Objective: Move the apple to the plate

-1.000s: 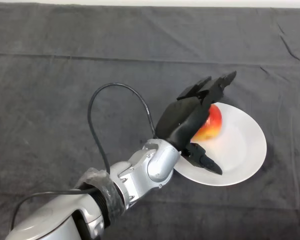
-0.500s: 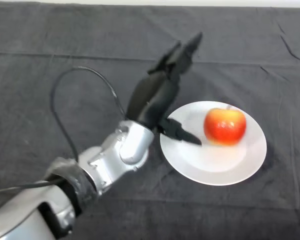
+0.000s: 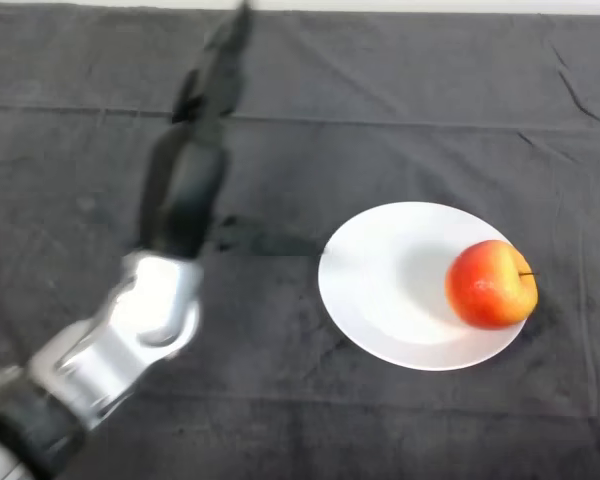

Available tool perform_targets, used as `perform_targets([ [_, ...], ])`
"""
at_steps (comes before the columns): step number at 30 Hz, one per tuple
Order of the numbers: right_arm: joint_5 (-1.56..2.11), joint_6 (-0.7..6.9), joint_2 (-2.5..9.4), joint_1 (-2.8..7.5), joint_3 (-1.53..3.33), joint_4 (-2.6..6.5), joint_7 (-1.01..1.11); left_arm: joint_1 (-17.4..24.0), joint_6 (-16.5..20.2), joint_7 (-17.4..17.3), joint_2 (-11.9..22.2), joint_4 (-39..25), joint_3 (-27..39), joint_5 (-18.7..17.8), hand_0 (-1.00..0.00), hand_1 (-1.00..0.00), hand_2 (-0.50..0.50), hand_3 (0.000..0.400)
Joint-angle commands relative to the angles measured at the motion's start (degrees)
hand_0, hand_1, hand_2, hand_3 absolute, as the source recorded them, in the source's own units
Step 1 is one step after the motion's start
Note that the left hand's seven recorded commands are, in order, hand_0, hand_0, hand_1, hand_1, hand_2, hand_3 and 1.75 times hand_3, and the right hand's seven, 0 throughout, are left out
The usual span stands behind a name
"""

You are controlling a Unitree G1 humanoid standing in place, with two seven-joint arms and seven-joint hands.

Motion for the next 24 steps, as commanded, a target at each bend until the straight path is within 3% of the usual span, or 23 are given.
perform_targets([
  [1, 0.69, -0.31, -0.9, 0.35, -0.76, -0.86, 0.26, 2.8, -1.6, 1.1, 3.7, -3.2, 2.8, 0.2, 0.0, 0.0, 0.0, 0.0],
  [9, 0.66, -0.28, -0.84, 0.39, -0.73, -1.01, 0.17, 11.0, -6.2, 2.8, 7.7, -2.4, 12.1, -0.5, 0.0, 0.0, 0.0, 0.0],
  [15, 0.66, -0.27, -0.82, 0.41, -0.72, -1.07, 0.13, 15.9, -10.0, 4.3, 8.8, 1.1, 18.8, -1.1, 0.0, 0.0, 0.0, 0.0],
  [24, 0.66, -0.25, -0.82, 0.41, -0.72, -1.09, 0.1, 17.1, -12.3, 5.4, 8.0, 7.5, 26.6, -2.3, 0.0, 0.0, 0.0, 0.0],
])
